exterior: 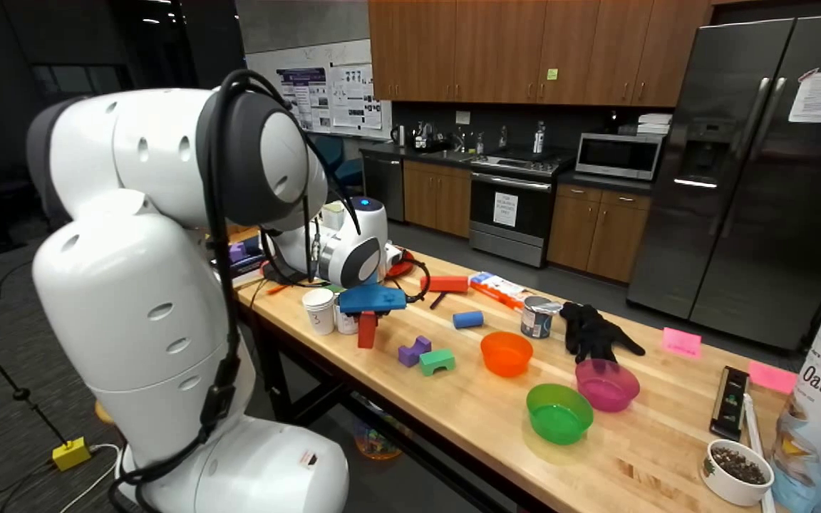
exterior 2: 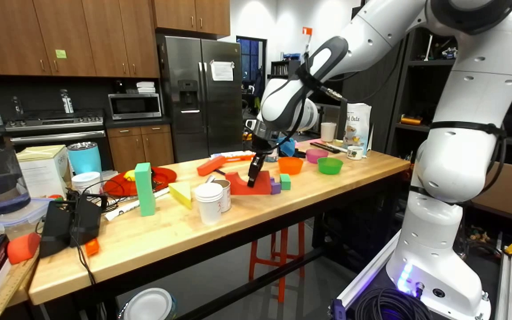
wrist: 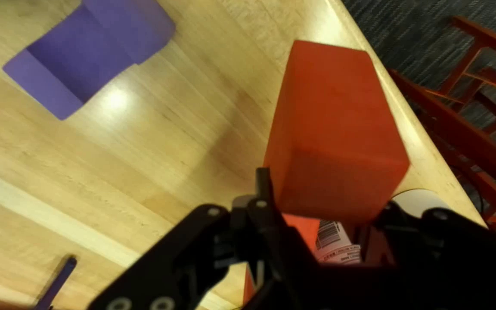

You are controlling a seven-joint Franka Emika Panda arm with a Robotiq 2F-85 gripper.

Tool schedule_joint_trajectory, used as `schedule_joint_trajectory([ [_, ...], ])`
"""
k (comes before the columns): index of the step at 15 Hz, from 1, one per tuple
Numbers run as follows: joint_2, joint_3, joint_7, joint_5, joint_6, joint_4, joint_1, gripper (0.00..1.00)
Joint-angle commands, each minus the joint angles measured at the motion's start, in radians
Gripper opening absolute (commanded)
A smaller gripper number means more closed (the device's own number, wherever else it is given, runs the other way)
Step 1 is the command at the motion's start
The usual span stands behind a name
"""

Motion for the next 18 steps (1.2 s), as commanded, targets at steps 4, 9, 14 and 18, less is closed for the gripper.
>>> schedule_joint_trajectory([
  [4,0.107,0.016,-0.213,0.184,-0.105,0.119,-0.051,0.13],
  [9,0.086,0.027,-0.053,0.098,-0.148,0.095,-0.104,0.13],
  [14,0.038,0.030,0.212,-0.083,-0.212,0.077,-0.126,0.13],
  [18,0.022,0.029,0.335,-0.130,-0.390,0.116,-0.129,0.13],
])
